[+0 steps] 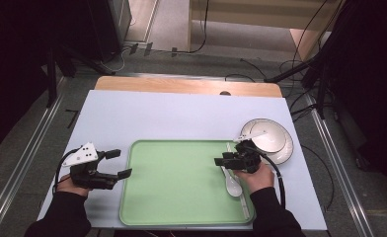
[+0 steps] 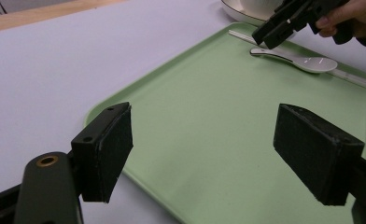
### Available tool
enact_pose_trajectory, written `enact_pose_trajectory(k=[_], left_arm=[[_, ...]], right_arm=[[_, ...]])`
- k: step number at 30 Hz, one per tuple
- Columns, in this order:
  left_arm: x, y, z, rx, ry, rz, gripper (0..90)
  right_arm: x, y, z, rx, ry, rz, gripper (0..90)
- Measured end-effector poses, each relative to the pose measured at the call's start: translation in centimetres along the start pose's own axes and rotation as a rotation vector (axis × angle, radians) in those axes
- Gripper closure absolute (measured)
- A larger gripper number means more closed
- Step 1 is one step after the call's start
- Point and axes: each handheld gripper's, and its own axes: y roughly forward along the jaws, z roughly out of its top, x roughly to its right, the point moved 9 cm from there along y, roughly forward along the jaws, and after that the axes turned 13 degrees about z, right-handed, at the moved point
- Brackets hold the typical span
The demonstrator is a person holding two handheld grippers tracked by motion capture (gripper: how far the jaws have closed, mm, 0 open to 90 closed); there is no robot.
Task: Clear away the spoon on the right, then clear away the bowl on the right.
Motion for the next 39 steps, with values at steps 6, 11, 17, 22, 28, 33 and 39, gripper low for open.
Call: enact_pose_trajectory(k=[6, 11, 17, 22, 28, 33, 39], left_arm=[[0.0, 0.1, 0.0, 0.002, -0.002, -0.003, 19.9], [0.1, 0.1, 0.1, 0.004, -0.002, -0.006, 19.9], [0.1, 0.0, 0.0, 0.000, 0.003, -0.001, 19.9], [0.0, -0.1, -0.2, -0.003, -0.002, 0.003, 19.8], [0.0, -0.3, -0.3, -0.002, -0.004, 0.009, 19.8], [0.0, -0.4, -0.4, -0.003, -0.004, 0.009, 19.8], [-0.1, -0.5, -0.4, -0.002, -0.010, 0.012, 19.8]], right_arm=[[0.1, -1.4, 0.6, 0.029, 0.007, -0.007, 46.4], [0.1, -2.6, 1.0, 0.045, -0.005, -0.019, 42.5], [0.2, -4.0, 1.5, 0.066, -0.018, -0.015, 39.8], [0.5, -5.6, 2.1, 0.092, -0.034, -0.046, 39.4], [1.2, -6.9, 2.4, 0.119, -0.024, -0.061, 39.8], [1.8, -8.1, 2.6, 0.140, -0.022, -0.076, 39.7], [2.6, -9.6, 2.8, 0.173, -0.007, -0.087, 39.2]])
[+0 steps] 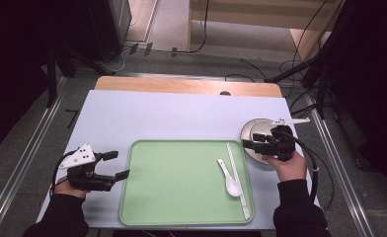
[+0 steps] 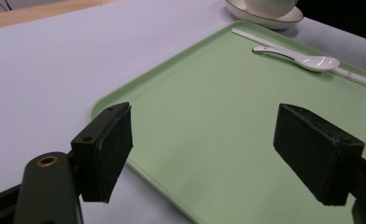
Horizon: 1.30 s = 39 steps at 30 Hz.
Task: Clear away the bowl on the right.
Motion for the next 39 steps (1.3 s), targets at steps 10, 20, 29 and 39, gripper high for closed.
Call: enact_pose_trajectory(k=[10, 20, 29, 39], left_arm=[[0.0, 0.0, 0.0, 0.000, 0.001, -0.001, 19.8], [0.0, 0.0, 0.0, 0.001, 0.002, -0.004, 19.8], [0.0, 0.0, 0.0, -0.002, 0.007, -0.004, 19.8], [0.1, 0.3, 0.2, -0.002, 0.010, -0.008, 19.8]], right_arm=[[1.7, -2.0, 0.6, 0.037, 0.027, -0.060, 33.8], [3.8, -3.8, 0.6, 0.070, 0.071, -0.123, 25.7], [5.4, -5.1, 0.1, 0.096, 0.094, -0.148, 27.1], [7.5, -6.3, -1.1, 0.122, 0.141, -0.170, 30.3]])
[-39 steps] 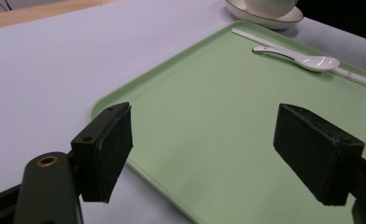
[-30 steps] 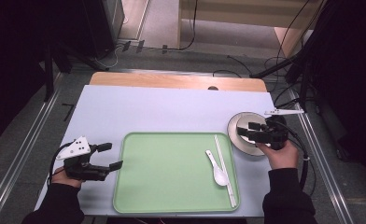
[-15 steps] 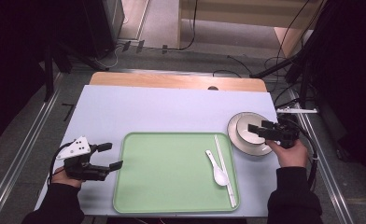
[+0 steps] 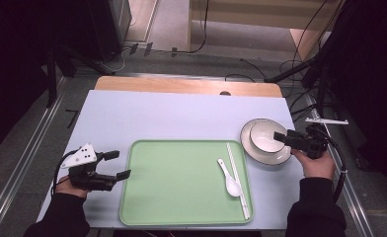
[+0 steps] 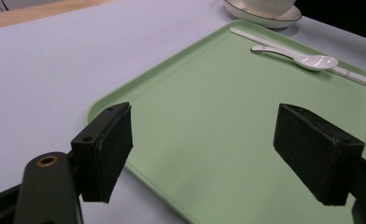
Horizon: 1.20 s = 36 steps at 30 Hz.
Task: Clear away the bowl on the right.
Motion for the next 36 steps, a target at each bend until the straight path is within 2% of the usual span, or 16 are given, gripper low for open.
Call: enact_pose_trajectory(k=[7, 9, 16, 24, 34, 36], left_arm=[[0.0, 0.2, 0.1, 0.003, 0.001, -0.003, 19.8], [0.0, 0.2, 0.1, -0.001, 0.001, -0.003, 19.8], [0.0, 0.3, 0.1, -0.004, 0.003, -0.004, 19.8], [0.1, 0.3, 0.1, -0.003, 0.004, -0.007, 19.8], [0.0, 0.3, 0.1, -0.002, 0.001, -0.005, 19.9], [0.0, 0.3, 0.1, -0.003, 0.001, -0.006, 19.8]], right_arm=[[1.1, 0.2, -0.4, 0.011, 0.018, -0.007, 30.9], [1.6, 0.6, -0.6, 0.014, 0.020, -0.023, 36.4], [3.0, 1.6, -1.4, 0.012, 0.051, -0.037, 47.4], [3.6, 2.7, -2.0, 0.000, 0.068, -0.048, 54.8], [4.0, 3.7, -2.2, -0.017, 0.089, -0.064, 72.5], [4.0, 3.7, -2.1, -0.013, 0.098, -0.064, 73.3]])
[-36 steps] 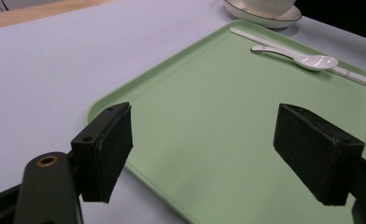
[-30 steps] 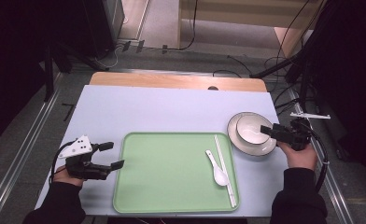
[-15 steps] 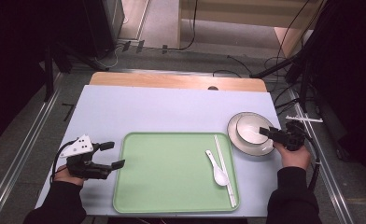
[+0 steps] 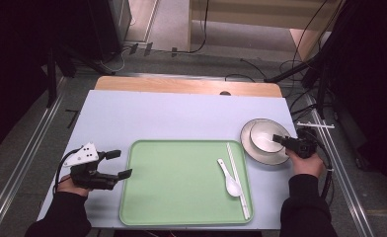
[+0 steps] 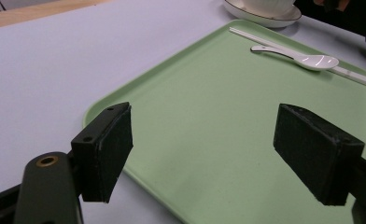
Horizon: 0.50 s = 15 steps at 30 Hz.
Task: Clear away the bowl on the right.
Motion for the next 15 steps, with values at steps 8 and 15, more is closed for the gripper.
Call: enact_pose_trajectory(k=[8, 15], left_arm=[[0.00, 0.00, 0.00, 0.000, 0.000, 0.000, 19.9], [0.00, 0.01, -0.01, -0.002, 0.002, 0.001, 19.8]], right_arm=[[0.12, 0.17, 0.30, 0.007, 0.028, 0.001, 79.7], [0.14, -0.05, 0.42, 0.006, 0.067, 0.011, 80.1]])
